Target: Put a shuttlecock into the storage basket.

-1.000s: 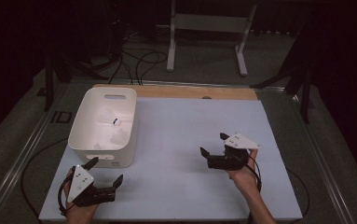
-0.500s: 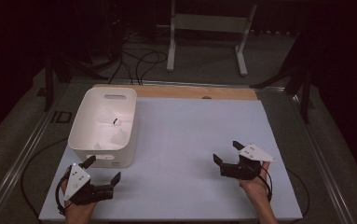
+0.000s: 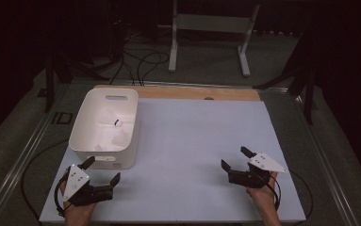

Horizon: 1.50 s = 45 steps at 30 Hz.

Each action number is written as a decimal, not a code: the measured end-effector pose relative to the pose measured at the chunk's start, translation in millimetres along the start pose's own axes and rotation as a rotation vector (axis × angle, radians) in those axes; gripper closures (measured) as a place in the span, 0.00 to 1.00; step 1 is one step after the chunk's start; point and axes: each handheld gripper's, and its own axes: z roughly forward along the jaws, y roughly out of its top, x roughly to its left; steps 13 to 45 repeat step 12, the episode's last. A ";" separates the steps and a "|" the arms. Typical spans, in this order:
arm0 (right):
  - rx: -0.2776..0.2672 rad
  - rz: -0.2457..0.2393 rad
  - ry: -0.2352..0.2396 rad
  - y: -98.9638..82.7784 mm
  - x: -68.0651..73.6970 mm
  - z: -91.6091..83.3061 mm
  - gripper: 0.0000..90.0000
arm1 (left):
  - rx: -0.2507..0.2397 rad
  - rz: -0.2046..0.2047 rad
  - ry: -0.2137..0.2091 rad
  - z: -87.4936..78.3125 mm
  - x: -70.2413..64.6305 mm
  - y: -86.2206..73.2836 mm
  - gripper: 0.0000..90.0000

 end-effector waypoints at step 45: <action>-0.001 -0.002 -0.014 -4.8 3.1 0.0 0.09 | 0.000 -0.001 0.011 1.3 1.1 0.0 0.00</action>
